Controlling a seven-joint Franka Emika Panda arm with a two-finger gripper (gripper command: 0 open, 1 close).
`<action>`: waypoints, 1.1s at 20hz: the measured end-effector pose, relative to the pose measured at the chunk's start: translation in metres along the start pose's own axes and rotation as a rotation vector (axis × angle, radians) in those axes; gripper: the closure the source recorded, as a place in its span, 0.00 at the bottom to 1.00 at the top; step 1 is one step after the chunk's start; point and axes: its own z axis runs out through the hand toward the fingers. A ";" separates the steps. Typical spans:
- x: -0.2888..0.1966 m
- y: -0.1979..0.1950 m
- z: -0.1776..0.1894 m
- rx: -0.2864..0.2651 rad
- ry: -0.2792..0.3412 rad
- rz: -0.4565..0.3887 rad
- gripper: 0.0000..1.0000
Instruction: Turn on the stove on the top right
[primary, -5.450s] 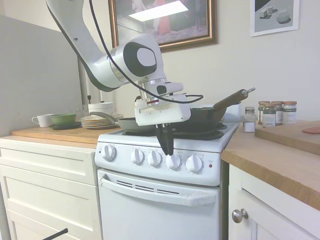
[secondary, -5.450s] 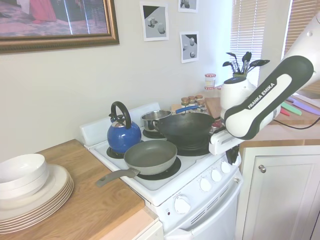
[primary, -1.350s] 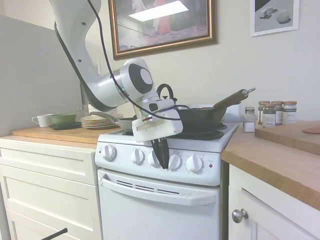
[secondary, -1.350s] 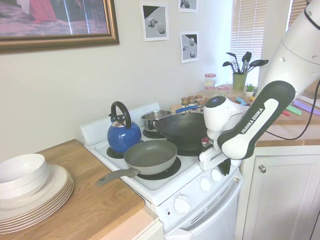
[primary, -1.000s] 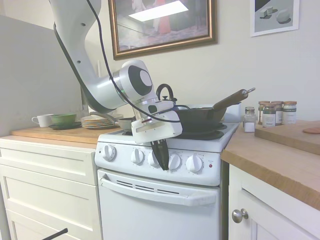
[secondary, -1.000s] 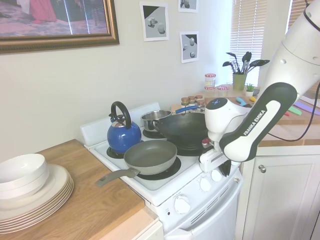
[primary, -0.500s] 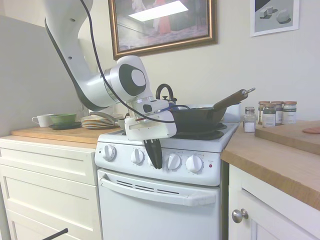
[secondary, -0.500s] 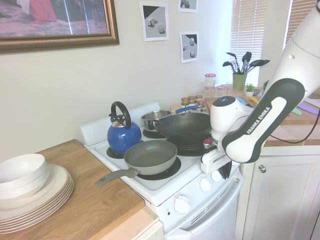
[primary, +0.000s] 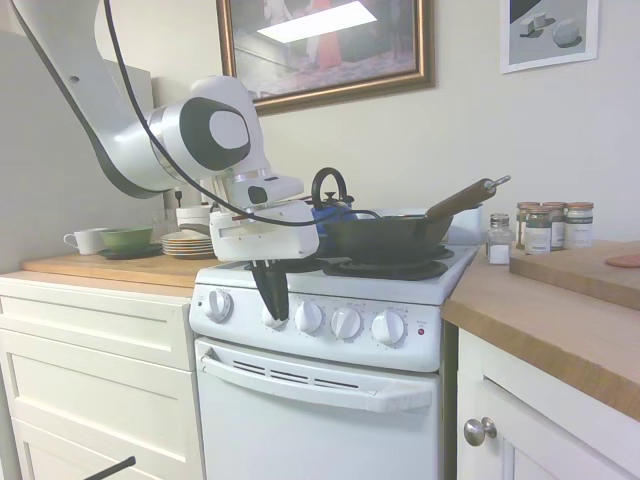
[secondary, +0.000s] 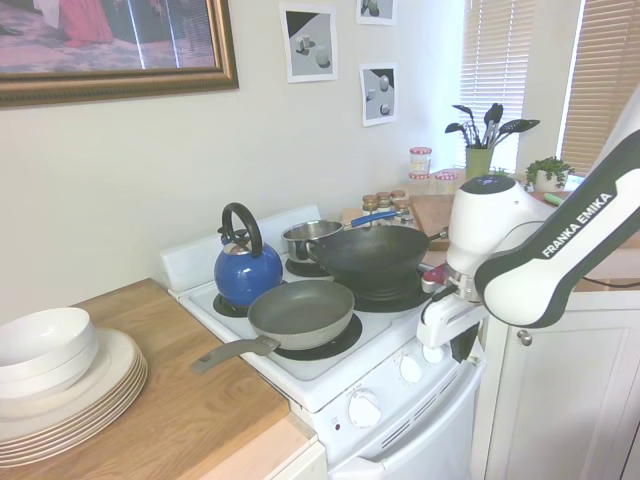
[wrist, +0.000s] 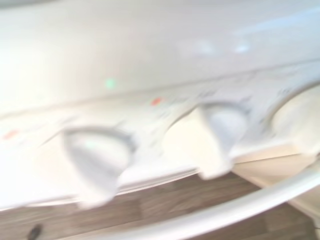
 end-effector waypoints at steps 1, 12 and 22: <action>-0.003 0.002 -0.004 0.008 -0.005 -0.010 0.00; -0.014 0.010 -0.022 0.030 -0.017 -0.037 0.00; -0.012 0.008 -0.034 0.026 -0.021 -0.030 0.00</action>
